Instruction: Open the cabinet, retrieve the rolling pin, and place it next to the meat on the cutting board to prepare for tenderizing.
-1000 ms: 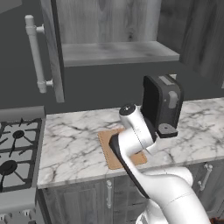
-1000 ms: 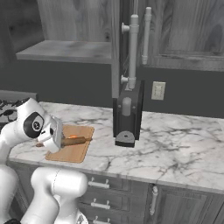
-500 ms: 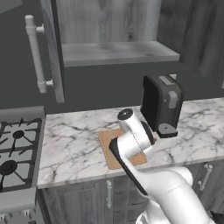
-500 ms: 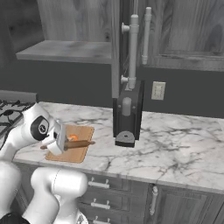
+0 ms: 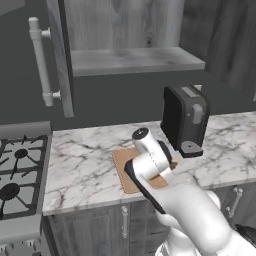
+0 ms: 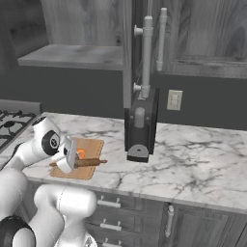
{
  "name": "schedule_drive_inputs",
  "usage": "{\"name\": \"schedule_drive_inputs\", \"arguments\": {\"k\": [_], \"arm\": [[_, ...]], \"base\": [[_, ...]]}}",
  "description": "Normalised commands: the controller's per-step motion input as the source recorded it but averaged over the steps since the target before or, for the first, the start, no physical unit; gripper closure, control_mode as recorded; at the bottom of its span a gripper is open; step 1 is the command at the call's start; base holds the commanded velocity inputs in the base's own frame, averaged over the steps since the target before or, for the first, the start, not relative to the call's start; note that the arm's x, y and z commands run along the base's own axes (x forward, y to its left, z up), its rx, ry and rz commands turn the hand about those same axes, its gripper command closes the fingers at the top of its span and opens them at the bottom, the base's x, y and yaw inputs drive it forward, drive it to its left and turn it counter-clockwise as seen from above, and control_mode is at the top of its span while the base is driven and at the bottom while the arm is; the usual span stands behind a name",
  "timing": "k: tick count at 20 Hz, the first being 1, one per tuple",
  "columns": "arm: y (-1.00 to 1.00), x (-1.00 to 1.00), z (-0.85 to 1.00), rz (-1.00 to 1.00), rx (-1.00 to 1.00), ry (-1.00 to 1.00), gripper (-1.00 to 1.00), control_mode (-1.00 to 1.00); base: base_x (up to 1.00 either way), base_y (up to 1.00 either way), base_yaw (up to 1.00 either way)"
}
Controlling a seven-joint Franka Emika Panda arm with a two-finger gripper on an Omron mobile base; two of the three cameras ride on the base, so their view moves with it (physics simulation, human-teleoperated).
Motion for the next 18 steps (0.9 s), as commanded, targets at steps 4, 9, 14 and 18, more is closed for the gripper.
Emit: {"name": "schedule_drive_inputs", "arguments": {"k": [4,9,14,18], "arm": [[0.02,0.16,-0.29,-0.02,-0.05,0.01,1.0,-1.0],[0.06,0.16,-0.3,-0.01,-0.08,0.0,1.0,-1.0],[0.05,0.21,-0.25,-0.01,-0.07,0.0,1.0,-1.0],[0.0,0.26,-0.04,0.0,-0.01,0.06,1.0,-1.0]], "base": [[0.0,0.0,0.0],[0.0,0.0,0.0],[0.0,0.0,0.0],[0.0,0.0,0.0]]}}
